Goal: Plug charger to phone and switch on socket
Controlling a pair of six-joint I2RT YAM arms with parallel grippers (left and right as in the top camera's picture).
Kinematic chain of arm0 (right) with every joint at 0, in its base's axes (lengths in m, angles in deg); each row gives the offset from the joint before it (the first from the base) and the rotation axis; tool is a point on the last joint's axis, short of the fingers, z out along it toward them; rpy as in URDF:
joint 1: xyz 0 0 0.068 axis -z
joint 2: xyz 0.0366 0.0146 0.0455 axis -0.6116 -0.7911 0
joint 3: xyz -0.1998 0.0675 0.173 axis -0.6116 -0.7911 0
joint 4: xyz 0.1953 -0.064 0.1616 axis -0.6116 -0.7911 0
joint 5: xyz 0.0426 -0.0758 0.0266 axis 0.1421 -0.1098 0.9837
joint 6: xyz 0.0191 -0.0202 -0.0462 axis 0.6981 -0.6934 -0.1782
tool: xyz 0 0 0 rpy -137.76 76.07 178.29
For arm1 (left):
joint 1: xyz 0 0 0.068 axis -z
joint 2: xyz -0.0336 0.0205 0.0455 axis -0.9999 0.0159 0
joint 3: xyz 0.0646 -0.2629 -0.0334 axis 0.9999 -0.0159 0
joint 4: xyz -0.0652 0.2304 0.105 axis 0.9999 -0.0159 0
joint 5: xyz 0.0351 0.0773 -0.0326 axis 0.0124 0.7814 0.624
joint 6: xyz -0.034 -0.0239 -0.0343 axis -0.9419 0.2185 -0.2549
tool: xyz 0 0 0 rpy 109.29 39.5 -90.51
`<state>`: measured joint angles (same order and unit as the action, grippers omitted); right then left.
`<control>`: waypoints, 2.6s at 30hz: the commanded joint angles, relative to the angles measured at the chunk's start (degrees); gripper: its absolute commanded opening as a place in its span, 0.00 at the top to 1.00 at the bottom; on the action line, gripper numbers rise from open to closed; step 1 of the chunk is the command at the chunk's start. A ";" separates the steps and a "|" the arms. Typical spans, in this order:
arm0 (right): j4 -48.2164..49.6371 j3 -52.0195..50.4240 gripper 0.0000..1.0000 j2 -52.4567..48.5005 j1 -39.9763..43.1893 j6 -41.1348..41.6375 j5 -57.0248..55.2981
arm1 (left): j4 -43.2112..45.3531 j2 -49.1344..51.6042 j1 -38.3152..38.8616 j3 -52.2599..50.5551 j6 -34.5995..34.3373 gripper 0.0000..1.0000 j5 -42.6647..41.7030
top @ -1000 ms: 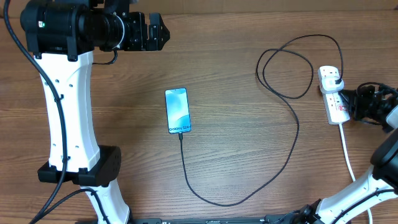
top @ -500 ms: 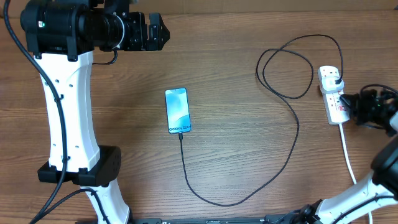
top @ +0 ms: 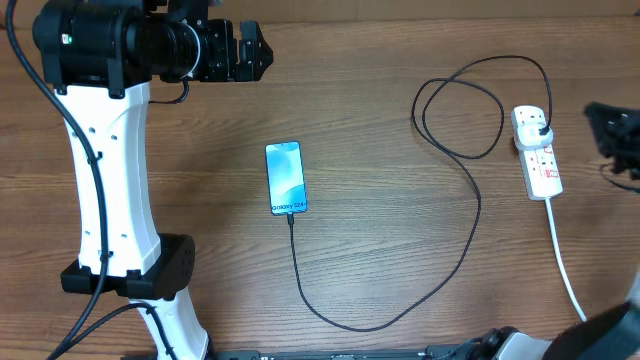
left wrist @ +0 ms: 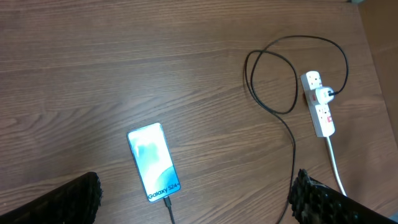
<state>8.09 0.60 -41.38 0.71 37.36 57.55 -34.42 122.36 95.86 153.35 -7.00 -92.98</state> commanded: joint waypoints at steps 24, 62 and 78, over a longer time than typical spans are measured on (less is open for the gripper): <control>-39.08 13.53 0.96 29.57 -45.97 -14.34 -47.32 | -0.13 0.39 0.24 0.46 0.66 0.00 0.37; -30.18 -11.91 0.00 53.48 -44.98 -14.60 -51.12 | -0.13 0.42 0.24 0.46 0.66 0.00 0.37; 18.08 -62.23 0.00 81.55 -45.05 -14.53 -50.95 | -0.11 0.42 0.24 0.46 0.66 0.01 0.37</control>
<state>23.43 -58.02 38.05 -44.47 23.11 6.93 -34.44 122.43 95.86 153.35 -7.00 -92.78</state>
